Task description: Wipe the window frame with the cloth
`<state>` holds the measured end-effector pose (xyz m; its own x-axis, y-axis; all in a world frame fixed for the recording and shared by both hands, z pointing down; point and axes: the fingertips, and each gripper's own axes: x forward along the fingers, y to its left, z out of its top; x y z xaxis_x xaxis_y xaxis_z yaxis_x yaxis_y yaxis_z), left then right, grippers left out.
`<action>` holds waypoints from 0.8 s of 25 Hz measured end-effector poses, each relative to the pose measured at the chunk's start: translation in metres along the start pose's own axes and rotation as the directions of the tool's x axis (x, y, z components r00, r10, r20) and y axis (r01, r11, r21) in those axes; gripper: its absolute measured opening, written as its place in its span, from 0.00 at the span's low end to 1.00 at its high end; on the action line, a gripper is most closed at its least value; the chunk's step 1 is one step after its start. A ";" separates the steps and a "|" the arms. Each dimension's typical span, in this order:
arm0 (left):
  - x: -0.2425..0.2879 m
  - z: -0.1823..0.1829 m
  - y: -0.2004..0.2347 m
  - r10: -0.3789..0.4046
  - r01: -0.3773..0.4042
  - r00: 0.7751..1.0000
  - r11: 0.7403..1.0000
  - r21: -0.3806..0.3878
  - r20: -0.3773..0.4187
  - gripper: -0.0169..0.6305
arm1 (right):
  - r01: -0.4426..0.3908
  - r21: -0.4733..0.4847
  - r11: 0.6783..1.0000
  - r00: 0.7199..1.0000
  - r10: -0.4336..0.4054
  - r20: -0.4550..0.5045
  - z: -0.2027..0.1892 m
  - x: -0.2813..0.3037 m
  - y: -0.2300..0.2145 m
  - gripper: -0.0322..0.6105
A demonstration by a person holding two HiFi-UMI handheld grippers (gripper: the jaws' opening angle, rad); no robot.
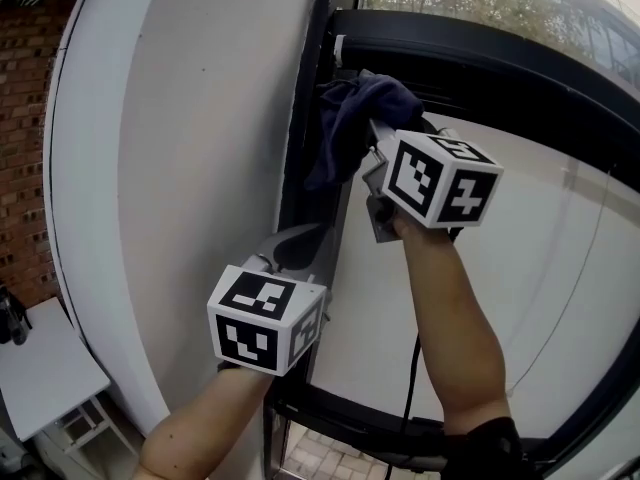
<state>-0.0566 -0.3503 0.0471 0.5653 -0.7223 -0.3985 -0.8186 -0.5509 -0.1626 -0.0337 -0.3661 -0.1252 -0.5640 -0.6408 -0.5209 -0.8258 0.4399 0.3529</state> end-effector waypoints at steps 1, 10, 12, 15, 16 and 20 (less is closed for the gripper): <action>0.000 0.000 -0.004 -0.006 0.006 1.000 1.000 -0.004 0.005 0.02 | 0.013 -0.009 1.000 1.000 -0.013 -0.006 -0.001 -0.009 -0.004 0.13; 0.013 -0.014 -0.080 -0.157 0.158 0.987 0.984 -0.078 0.009 0.02 | 0.207 -0.094 0.974 0.974 -0.214 -0.074 0.005 -0.119 -0.071 0.13; 0.016 -0.016 -0.097 -0.181 0.182 0.983 0.979 -0.091 0.014 0.02 | 0.263 -0.113 0.958 0.957 -0.274 -0.097 0.006 -0.151 -0.091 0.13; 0.023 -0.014 -0.118 -0.207 0.209 0.978 0.971 -0.120 0.032 0.02 | 0.358 -0.134 0.924 0.922 -0.373 -0.107 0.011 -0.197 -0.122 0.13; 0.026 -0.014 -0.125 -0.213 0.216 0.976 0.967 -0.133 0.038 0.02 | 0.388 -0.144 0.911 0.907 -0.404 -0.114 0.012 -0.213 -0.132 0.13; 0.033 -0.023 -0.174 -0.297 0.297 0.955 0.938 -0.178 0.029 0.02 | 0.493 -0.193 0.848 0.840 -0.522 -0.148 0.022 -0.286 -0.161 0.13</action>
<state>0.1071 -0.2876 0.0832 0.7794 -0.5140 -0.3583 -0.5821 -0.8055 -0.1106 0.2608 -0.2402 -0.0504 -0.0431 -0.8608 -0.5071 -0.9792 -0.0643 0.1925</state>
